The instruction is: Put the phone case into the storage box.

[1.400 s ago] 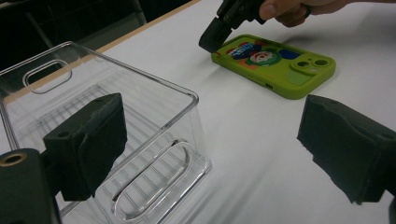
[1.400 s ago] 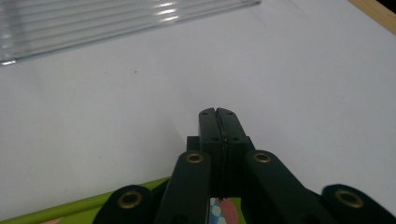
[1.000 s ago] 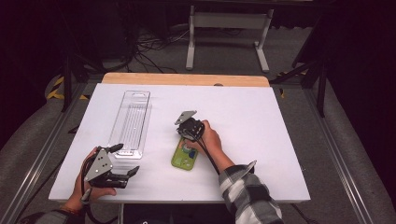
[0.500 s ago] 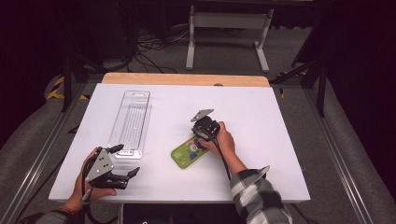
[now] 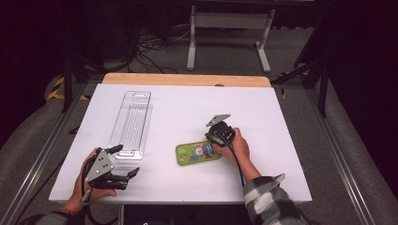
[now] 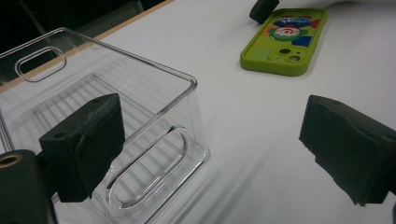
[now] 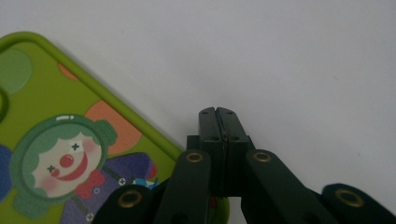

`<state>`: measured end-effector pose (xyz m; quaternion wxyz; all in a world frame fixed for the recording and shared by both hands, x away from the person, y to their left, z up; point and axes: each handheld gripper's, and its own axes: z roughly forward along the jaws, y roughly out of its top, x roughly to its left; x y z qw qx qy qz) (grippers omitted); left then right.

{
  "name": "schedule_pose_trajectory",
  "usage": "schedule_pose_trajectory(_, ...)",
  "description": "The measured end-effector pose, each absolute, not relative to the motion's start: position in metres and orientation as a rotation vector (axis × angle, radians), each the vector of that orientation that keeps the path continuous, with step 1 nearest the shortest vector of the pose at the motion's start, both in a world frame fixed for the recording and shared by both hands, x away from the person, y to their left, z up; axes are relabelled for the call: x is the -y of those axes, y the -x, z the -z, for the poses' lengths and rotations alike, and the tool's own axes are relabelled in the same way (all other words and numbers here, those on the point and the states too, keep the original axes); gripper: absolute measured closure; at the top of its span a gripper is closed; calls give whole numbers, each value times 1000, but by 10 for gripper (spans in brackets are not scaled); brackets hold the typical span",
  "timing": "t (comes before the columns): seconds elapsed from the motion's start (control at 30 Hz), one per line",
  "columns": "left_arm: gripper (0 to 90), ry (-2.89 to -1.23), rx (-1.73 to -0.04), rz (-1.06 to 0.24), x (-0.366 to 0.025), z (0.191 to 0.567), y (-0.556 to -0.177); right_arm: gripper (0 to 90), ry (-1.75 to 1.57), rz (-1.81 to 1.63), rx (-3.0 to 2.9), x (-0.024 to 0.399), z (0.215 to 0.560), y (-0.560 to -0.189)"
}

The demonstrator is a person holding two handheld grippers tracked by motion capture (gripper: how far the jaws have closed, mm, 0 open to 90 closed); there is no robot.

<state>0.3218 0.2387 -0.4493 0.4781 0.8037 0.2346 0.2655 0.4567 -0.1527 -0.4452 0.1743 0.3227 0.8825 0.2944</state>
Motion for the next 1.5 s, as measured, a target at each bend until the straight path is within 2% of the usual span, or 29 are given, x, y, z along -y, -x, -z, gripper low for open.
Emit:
schedule_pose_trajectory(0.63, 77, -1964, -574, -666, -241, 449, -321, 900, -926, -821, -2550, 176, 443, -429)
schedule_pose_trajectory(1.27, 83, -1965, -573, -647, -239, 449, -320, 885, -917, -822, -2566, 182, 442, -410)
schedule_pose_trajectory(1.5, 84, -1967, -563, -649, -239, 449, -320, 835, -913, -800, -2572, 185, 441, -408)
